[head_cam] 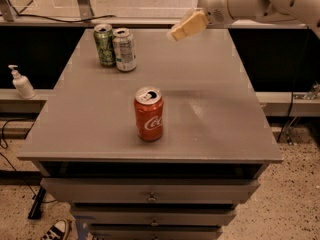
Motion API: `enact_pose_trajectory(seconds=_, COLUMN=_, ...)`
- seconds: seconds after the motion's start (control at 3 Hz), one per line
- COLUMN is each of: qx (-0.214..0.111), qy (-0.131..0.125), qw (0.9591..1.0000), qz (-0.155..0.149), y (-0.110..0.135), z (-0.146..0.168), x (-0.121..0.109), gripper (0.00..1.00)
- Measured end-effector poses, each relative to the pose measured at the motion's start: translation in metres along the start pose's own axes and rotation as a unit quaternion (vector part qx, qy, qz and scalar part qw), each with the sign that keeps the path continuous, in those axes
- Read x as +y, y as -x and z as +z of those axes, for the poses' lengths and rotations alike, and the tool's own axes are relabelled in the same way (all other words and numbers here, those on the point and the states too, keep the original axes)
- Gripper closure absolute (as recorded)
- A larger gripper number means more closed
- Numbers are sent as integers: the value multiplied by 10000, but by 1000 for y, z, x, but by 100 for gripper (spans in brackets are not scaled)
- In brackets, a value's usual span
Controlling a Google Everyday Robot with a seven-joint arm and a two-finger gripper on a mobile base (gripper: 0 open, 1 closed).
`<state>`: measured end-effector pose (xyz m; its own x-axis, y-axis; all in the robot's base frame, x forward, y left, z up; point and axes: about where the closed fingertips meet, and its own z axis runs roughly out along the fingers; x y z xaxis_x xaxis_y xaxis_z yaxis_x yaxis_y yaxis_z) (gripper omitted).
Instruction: Move 7up can near green can
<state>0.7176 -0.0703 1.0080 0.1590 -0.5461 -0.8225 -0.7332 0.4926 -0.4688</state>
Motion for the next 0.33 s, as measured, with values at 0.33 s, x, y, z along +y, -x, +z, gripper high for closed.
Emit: enact_pose_trajectory(seconds=0.33, qx=-37, qy=-431, qw=9991, qz=26, y=-2, z=-11, x=-20, gripper=0)
